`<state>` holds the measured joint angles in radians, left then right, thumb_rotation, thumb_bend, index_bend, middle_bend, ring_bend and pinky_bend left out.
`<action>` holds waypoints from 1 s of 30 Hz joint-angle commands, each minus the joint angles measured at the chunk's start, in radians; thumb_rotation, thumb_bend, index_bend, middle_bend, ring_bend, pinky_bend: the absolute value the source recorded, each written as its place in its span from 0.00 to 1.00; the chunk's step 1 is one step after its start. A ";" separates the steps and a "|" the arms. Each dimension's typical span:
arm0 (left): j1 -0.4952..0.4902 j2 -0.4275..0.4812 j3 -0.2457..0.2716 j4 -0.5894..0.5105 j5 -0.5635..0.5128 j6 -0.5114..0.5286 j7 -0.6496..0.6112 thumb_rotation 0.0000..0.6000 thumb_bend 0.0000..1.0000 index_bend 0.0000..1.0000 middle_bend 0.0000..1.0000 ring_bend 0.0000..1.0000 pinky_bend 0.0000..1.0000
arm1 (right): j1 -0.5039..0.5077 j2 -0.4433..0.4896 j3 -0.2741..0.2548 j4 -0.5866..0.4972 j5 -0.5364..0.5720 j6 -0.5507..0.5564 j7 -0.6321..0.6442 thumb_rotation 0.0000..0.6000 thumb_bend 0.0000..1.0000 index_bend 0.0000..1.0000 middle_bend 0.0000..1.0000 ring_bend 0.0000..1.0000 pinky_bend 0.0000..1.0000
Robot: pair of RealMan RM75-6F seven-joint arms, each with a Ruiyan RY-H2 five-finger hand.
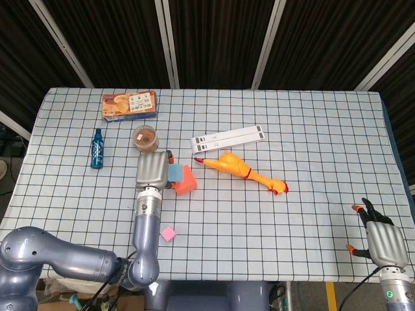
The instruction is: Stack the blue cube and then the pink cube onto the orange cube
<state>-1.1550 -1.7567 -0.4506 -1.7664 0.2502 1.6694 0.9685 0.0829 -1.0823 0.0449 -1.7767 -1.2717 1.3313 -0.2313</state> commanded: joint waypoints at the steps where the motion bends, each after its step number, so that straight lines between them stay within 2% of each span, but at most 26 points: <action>1: -0.018 -0.070 -0.054 0.042 -0.021 0.092 0.000 1.00 0.48 0.77 0.95 1.00 1.00 | 0.002 -0.002 -0.003 0.001 -0.002 -0.005 -0.001 1.00 0.12 0.21 0.07 0.22 0.26; 3: -0.026 -0.103 -0.076 0.067 -0.027 0.132 0.000 1.00 0.48 0.77 0.95 1.00 1.00 | 0.004 -0.004 -0.004 0.003 -0.002 -0.009 -0.003 1.00 0.12 0.21 0.07 0.22 0.26; 6: -0.043 -0.151 -0.084 0.119 -0.016 0.182 0.013 1.00 0.48 0.77 0.95 1.00 1.00 | 0.006 -0.006 -0.006 0.005 0.000 -0.014 -0.007 1.00 0.12 0.21 0.07 0.22 0.26; 13: -0.059 -0.225 -0.132 0.190 -0.009 0.194 0.010 1.00 0.48 0.77 0.96 1.00 1.00 | 0.008 -0.005 -0.005 0.005 0.000 -0.015 -0.006 1.00 0.12 0.21 0.07 0.22 0.26; 22: -0.053 -0.264 -0.270 0.216 -0.055 0.200 0.003 1.00 0.49 0.77 0.96 1.00 1.00 | 0.006 0.001 -0.005 0.009 0.001 -0.014 0.008 1.00 0.12 0.21 0.07 0.22 0.26; 26: -0.034 -0.274 -0.348 0.200 -0.104 0.185 -0.013 1.00 0.49 0.77 0.96 1.00 1.00 | 0.006 0.002 -0.006 0.008 0.000 -0.013 0.009 1.00 0.12 0.21 0.07 0.22 0.26; 30: -0.031 -0.259 -0.329 0.207 -0.086 0.169 0.010 1.00 0.49 0.77 0.96 1.00 1.00 | 0.008 0.001 -0.007 0.007 0.000 -0.016 0.006 1.00 0.12 0.21 0.07 0.22 0.26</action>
<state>-1.1904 -2.0224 -0.7987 -1.5618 0.1521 1.8497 0.9680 0.0904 -1.0812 0.0379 -1.7695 -1.2718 1.3155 -0.2248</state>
